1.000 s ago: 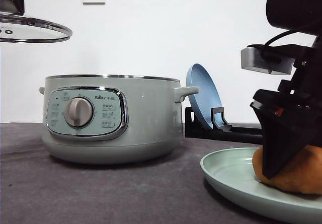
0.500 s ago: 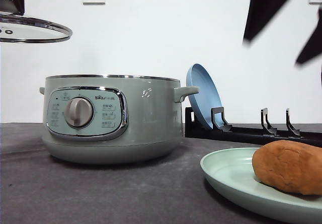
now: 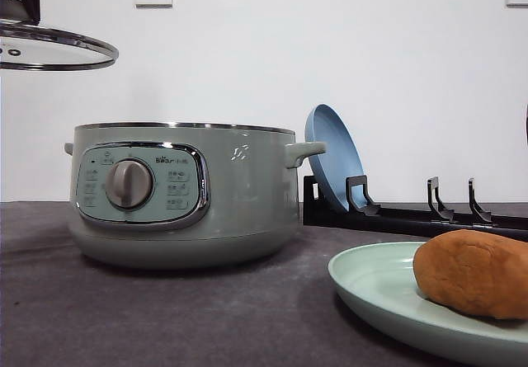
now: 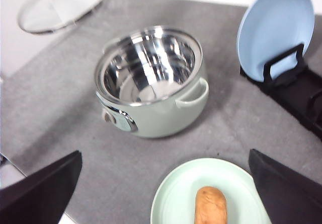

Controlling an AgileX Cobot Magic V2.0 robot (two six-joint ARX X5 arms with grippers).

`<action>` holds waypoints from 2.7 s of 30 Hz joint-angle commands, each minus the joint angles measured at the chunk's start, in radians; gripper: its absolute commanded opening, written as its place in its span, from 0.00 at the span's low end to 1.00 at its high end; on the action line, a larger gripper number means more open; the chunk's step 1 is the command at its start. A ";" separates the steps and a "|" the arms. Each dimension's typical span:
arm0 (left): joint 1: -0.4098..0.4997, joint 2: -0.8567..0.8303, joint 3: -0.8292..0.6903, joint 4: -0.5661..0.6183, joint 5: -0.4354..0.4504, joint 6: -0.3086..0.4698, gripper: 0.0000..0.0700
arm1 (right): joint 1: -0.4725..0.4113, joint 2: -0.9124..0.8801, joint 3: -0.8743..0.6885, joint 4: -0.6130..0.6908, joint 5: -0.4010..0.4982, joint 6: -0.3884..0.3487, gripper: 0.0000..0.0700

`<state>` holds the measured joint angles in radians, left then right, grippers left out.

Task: Transfer potato from steamer to green plate

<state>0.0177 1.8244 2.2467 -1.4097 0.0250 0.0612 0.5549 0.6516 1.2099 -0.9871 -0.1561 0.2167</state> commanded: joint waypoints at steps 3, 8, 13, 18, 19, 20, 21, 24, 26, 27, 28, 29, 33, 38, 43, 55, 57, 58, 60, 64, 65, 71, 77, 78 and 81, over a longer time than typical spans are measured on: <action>0.000 -0.018 0.047 0.038 0.002 -0.009 0.00 | 0.005 -0.036 0.017 -0.019 0.008 0.012 0.99; -0.005 -0.018 0.047 0.039 0.002 -0.015 0.00 | 0.005 -0.061 0.017 -0.047 0.032 0.012 0.99; -0.028 -0.018 0.047 0.037 0.002 -0.023 0.00 | 0.005 -0.060 0.017 -0.047 0.033 0.012 0.99; -0.076 -0.018 0.047 0.038 0.002 -0.028 0.00 | 0.005 -0.059 0.017 -0.046 0.033 0.012 0.99; -0.090 -0.018 0.047 0.038 0.002 -0.029 0.00 | 0.005 -0.059 0.017 -0.046 0.033 0.012 0.99; -0.105 -0.018 0.047 0.039 0.002 -0.029 0.00 | 0.005 -0.059 0.017 -0.046 0.033 0.012 0.99; -0.124 -0.018 0.047 0.039 0.002 -0.029 0.00 | 0.005 -0.059 0.017 -0.046 0.033 0.012 0.99; -0.181 -0.018 0.047 0.041 0.002 -0.029 0.00 | 0.005 -0.059 0.017 -0.046 0.033 0.012 0.99; -0.222 -0.018 0.047 0.042 0.002 -0.029 0.00 | 0.005 -0.059 0.017 -0.046 0.033 0.012 0.99; -0.245 -0.018 0.047 0.042 0.002 -0.028 0.00 | 0.005 -0.059 0.017 -0.046 0.033 0.012 0.99; -0.268 -0.018 0.047 0.042 0.002 -0.028 0.00 | 0.005 -0.059 0.017 -0.046 0.033 0.012 0.99; -0.289 -0.018 0.047 0.042 0.002 -0.028 0.00 | 0.005 -0.059 0.017 -0.046 0.033 0.012 0.99; -0.370 -0.018 0.047 0.049 0.002 -0.025 0.00 | 0.005 -0.059 0.017 -0.046 0.033 0.012 0.99; -0.447 -0.018 0.047 0.063 0.002 -0.016 0.00 | 0.005 -0.059 0.017 -0.046 0.033 0.012 0.99; -0.484 -0.016 0.047 0.073 0.002 -0.012 0.00 | 0.005 -0.059 0.017 -0.047 0.033 0.012 0.99; -0.508 0.068 0.047 0.071 0.002 -0.013 0.00 | 0.005 -0.059 0.017 -0.047 0.033 0.013 0.99; -0.511 0.087 0.047 0.070 0.002 -0.013 0.00 | 0.005 -0.059 0.017 -0.047 0.034 0.013 0.99; -0.512 0.095 0.047 0.070 0.002 -0.013 0.00 | 0.005 -0.059 0.017 -0.047 0.034 0.013 0.99; -0.517 0.107 0.047 0.068 0.001 -0.013 0.00 | 0.005 -0.059 0.017 -0.047 0.034 0.013 0.99; -0.518 0.128 0.047 0.065 0.000 -0.012 0.00 | 0.005 -0.059 0.017 -0.047 0.034 0.012 0.99; -0.518 0.132 0.047 0.064 -0.001 -0.012 0.00 | 0.005 -0.059 0.017 -0.047 0.034 0.012 0.99; -0.518 0.157 0.047 0.063 -0.008 -0.013 0.00 | 0.005 -0.059 0.017 -0.047 0.038 0.013 0.99; -0.518 0.194 0.047 0.058 -0.022 -0.010 0.00 | 0.005 -0.059 0.017 -0.047 0.055 0.013 0.99; -0.518 0.201 0.047 0.054 -0.028 -0.010 0.00 | 0.005 -0.059 0.017 -0.047 0.055 0.013 0.99; -0.518 0.216 0.047 0.048 -0.034 -0.009 0.00 | 0.005 -0.059 0.017 -0.047 0.055 0.013 0.99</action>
<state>-0.4938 2.0287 2.2524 -1.3774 -0.0063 0.0399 0.5549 0.5854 1.2110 -1.0416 -0.1039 0.2180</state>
